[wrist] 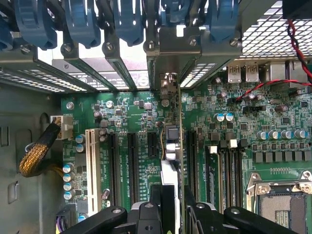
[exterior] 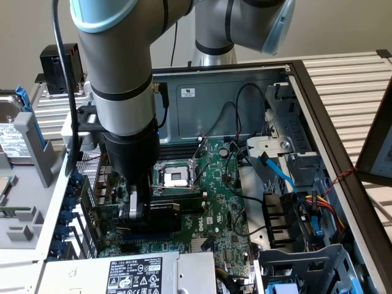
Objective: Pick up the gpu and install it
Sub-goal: 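Insert the gpu into the slot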
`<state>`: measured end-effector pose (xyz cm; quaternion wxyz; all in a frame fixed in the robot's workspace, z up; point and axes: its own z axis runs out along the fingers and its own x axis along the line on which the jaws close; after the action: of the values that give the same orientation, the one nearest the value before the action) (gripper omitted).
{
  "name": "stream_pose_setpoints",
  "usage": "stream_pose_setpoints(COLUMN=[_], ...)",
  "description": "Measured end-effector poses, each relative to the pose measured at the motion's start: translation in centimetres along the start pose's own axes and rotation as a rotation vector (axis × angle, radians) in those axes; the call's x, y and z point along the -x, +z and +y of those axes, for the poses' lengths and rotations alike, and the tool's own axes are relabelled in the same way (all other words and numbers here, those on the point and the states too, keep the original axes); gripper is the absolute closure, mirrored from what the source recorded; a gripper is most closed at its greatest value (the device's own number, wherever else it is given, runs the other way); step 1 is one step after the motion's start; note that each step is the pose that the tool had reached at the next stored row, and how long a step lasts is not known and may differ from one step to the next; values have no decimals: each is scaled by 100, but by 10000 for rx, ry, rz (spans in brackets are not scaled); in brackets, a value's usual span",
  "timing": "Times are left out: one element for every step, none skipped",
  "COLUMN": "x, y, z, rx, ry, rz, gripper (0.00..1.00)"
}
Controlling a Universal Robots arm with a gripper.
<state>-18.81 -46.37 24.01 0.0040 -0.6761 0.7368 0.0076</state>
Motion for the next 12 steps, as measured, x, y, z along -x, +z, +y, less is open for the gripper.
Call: stream_pose_setpoints(x=[0, 0, 0, 0, 0, -1, -1, -1, -1, -1, -1, -1], y=[1, 1, 2, 3, 4, 6, 7, 8, 8, 9, 10, 11], z=[0, 1, 2, 3, 4, 5, 6, 6, 7, 7, 7, 7], rx=[0, 0, 0, 0, 0, 0, 0, 0, 0, 1, 0, -1], ry=[-1, 0, 1, 0, 1, 0, 0, 0, 1, 0, 0, 0], rz=[0, 0, 0, 0, 0, 0, -1, 0, 1, 1, -1, -2], gripper=[72, 72, 72, 72, 72, 72, 72, 72, 72, 72, 72, 72])
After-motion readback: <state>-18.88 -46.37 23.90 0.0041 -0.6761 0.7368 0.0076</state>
